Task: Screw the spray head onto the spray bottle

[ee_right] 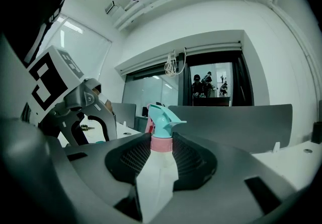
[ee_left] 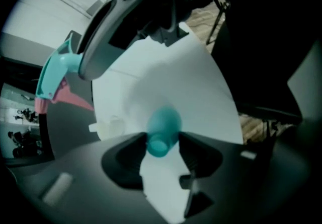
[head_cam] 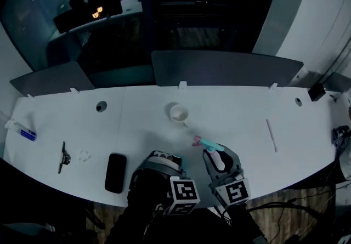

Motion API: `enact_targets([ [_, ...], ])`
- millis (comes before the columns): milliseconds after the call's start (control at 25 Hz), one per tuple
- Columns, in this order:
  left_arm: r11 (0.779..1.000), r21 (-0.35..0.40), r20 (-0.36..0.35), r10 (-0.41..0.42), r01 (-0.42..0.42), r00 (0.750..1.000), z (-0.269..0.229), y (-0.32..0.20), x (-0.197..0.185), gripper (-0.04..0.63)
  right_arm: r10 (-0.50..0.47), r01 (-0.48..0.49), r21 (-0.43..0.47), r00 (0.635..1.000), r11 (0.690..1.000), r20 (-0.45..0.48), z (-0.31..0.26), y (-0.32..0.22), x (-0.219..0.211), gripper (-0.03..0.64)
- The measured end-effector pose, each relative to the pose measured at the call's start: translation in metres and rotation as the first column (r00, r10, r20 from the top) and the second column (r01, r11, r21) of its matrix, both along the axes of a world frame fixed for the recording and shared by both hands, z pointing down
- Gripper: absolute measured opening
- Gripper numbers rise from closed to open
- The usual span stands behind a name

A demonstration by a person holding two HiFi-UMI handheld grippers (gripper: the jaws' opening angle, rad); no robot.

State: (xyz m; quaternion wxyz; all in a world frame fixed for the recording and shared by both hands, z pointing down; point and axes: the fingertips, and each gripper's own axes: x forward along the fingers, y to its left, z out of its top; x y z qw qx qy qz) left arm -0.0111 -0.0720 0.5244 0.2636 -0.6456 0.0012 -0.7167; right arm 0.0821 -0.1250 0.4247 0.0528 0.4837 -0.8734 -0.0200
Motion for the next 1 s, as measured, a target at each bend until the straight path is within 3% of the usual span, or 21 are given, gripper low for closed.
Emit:
enact_targets([
  [240,1.0,-0.02,0.017,0.02,-0.019,1.0,0.002,-0.007,0.009,0.21,0.006,-0.006,0.0,1.0,1.0,0.003,-0.001,0.0,0.005,0.126],
  [520,0.999,0.054,-0.024,0.008,-0.007,1.0,-0.004,-0.02,0.016,0.21,0.006,-0.006,-0.002,1.0,1.0,0.014,-0.003,-0.001,0.01,0.126],
  [1000,1.0,0.005,-0.076,-0.01,0.011,0.997,-0.013,-0.015,0.021,0.212,-0.02,0.02,-0.011,0.999,1.0,0.032,-0.004,-0.003,0.009,0.126],
])
